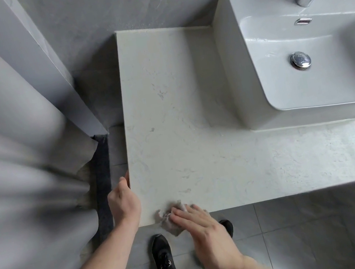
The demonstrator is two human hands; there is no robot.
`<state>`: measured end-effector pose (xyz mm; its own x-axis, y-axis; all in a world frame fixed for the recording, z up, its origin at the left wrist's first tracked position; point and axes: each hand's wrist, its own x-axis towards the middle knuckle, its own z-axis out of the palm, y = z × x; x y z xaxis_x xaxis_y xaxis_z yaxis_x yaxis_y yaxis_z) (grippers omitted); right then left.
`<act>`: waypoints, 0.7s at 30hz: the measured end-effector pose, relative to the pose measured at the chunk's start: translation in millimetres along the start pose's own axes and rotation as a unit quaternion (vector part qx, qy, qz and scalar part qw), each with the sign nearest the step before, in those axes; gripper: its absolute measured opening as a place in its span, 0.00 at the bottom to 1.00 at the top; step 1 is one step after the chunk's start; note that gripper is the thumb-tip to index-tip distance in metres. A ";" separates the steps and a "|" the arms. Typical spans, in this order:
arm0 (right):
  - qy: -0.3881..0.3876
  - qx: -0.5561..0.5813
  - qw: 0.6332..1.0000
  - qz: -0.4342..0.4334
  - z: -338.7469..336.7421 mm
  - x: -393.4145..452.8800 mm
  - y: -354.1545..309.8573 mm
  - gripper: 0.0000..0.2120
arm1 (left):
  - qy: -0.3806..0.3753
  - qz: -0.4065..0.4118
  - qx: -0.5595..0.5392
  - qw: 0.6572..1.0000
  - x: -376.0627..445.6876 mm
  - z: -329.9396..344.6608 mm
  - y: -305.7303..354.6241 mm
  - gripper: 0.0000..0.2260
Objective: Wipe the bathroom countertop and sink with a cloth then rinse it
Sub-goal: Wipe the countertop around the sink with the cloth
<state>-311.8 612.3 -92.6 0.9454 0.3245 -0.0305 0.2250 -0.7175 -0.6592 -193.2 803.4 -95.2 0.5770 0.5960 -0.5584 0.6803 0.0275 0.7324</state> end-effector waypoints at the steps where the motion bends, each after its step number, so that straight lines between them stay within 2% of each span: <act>1: 0.030 0.007 0.999 0.039 -14.8 -3.5 10.8 0.33 | 0.000 0.007 0.010 1.000 0.2 -0.1 -1.0 0.18; 4: 0.144 0.032 0.972 0.181 -70.4 -6.6 51.0 0.28 | -0.016 0.051 0.047 0.997 -1.6 -0.5 -2.1 0.21; 7: 0.218 0.016 0.935 0.280 -124.8 1.8 95.2 0.24 | -0.021 0.120 0.113 0.986 -0.3 -0.4 -6.8 0.21; 10: 0.235 -0.042 0.903 0.358 -143.0 14.8 134.6 0.22 | -0.018 0.181 0.167 0.969 -0.4 0.7 -9.7 0.22; 12: 0.230 -0.073 0.887 0.394 -133.9 24.9 142.8 0.24 | -0.009 0.204 0.191 0.960 -1.0 2.0 -9.4 0.24; 15: 0.244 -0.090 0.887 0.382 -104.5 44.2 126.3 0.28 | -0.002 0.219 0.205 0.954 0.1 3.6 -10.9 0.25; 18: 0.233 -0.067 0.918 0.314 -68.8 71.9 88.4 0.29 | -0.005 0.230 0.207 0.951 -0.3 3.8 -11.8 0.22; 21: 0.183 -0.048 0.957 0.222 -28.0 99.1 41.1 0.34 | -0.006 0.228 0.203 0.952 -2.6 3.9 -9.9 0.22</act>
<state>-202.3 597.7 -101.7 0.9681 -0.2502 -0.0153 -0.2142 -0.7937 -0.5693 -199.7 798.5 -102.4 0.8577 0.4627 -0.2243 0.4752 -0.5467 0.6894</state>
